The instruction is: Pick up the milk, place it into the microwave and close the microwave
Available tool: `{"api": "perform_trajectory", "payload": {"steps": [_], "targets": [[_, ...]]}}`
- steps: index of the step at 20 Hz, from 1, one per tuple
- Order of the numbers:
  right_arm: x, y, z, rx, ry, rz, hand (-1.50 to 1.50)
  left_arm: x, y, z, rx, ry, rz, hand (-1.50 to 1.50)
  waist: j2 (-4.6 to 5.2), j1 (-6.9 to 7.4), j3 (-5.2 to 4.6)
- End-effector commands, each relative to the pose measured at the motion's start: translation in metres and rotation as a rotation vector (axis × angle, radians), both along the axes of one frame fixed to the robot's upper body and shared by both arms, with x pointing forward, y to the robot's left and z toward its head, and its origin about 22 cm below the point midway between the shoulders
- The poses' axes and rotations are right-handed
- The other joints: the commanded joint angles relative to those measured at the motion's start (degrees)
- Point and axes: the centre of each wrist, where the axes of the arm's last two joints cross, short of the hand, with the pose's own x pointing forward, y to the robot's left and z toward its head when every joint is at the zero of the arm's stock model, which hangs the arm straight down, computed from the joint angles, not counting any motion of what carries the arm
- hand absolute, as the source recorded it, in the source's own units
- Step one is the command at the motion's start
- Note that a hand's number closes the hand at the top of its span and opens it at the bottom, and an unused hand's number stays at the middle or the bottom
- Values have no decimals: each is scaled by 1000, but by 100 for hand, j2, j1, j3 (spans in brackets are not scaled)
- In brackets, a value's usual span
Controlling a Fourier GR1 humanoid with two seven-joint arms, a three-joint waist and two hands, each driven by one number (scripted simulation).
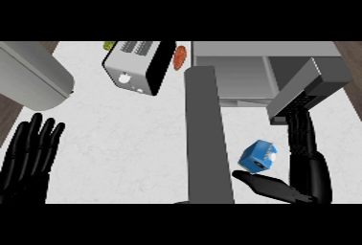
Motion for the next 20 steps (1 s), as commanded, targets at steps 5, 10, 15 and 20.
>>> {"api": "perform_trajectory", "payload": {"steps": [5, 10, 15, 20], "targets": [[-24, -19, -54, 3, 53, -68, -150, -18, -9, 1, -10, 9, -5, -150, -2, -3, 0], [-27, -35, -104, 11, 50, -77, -150, -13, -2, 9, -15, 14, -1, -150, 4, -2, 2], [-11, -39, -131, 36, 51, -62, -150, -13, -12, -6, 10, -11, -10, -150, 4, 12, 1], [9, -43, -144, 76, 43, -57, -150, -28, -16, 12, 13, 27, -11, -150, 4, 27, 2]]}}
